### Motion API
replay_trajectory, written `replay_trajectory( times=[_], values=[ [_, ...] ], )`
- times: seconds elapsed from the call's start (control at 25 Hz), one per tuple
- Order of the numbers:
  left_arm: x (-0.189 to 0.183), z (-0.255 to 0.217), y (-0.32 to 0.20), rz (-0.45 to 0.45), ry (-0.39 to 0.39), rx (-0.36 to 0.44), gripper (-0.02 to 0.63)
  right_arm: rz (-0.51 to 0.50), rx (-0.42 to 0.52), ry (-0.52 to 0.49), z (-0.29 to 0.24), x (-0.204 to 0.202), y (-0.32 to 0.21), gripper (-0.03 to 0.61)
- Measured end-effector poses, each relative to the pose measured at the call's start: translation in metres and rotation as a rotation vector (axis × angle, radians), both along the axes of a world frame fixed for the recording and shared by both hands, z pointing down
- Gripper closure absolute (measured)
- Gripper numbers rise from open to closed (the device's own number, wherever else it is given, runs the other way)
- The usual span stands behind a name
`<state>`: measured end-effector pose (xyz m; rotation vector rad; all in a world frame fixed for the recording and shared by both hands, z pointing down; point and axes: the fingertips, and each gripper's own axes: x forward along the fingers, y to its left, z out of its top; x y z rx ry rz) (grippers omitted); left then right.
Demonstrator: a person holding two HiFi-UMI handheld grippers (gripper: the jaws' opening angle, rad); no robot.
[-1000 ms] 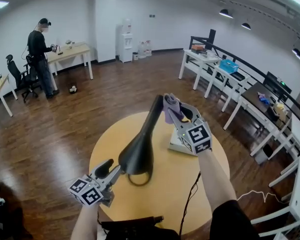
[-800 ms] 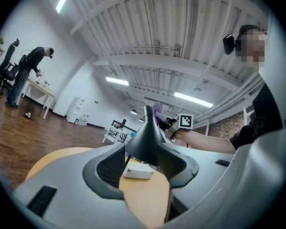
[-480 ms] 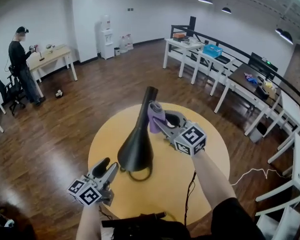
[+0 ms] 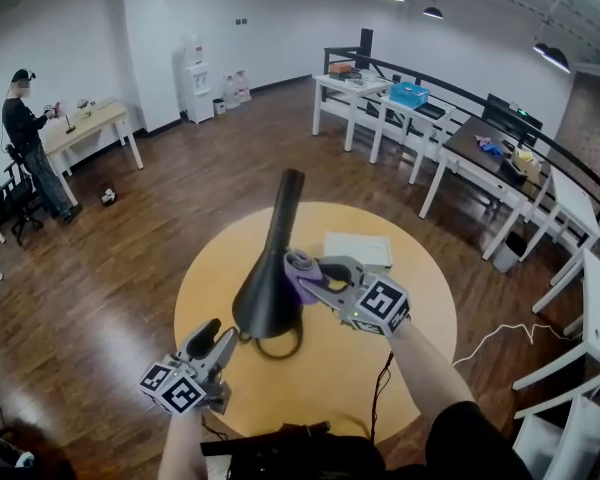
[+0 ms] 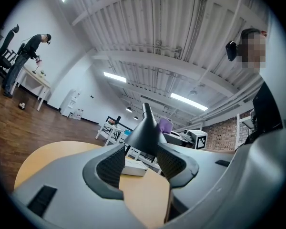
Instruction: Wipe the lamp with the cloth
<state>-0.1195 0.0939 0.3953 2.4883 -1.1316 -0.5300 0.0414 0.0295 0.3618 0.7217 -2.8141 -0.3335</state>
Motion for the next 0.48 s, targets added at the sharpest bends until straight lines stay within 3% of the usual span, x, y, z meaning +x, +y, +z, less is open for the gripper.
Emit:
replay_trajectory(
  times=[0.16, 0.36, 0.48],
  values=[
    [-0.002, -0.002, 0.002, -0.001, -0.004, -0.008, 0.414, -0.028, 0.106, 0.078, 0.018, -0.004, 0.039, 0.482],
    [0.003, -0.001, 0.002, 0.010, -0.009, -0.018, 0.414, -0.051, 0.144, 0.126, 0.032, -0.016, 0.076, 0.482],
    [0.004, 0.000, 0.003, 0.018, -0.011, -0.022, 0.414, -0.098, 0.195, 0.228, 0.035, -0.024, 0.091, 0.482]
  ],
)
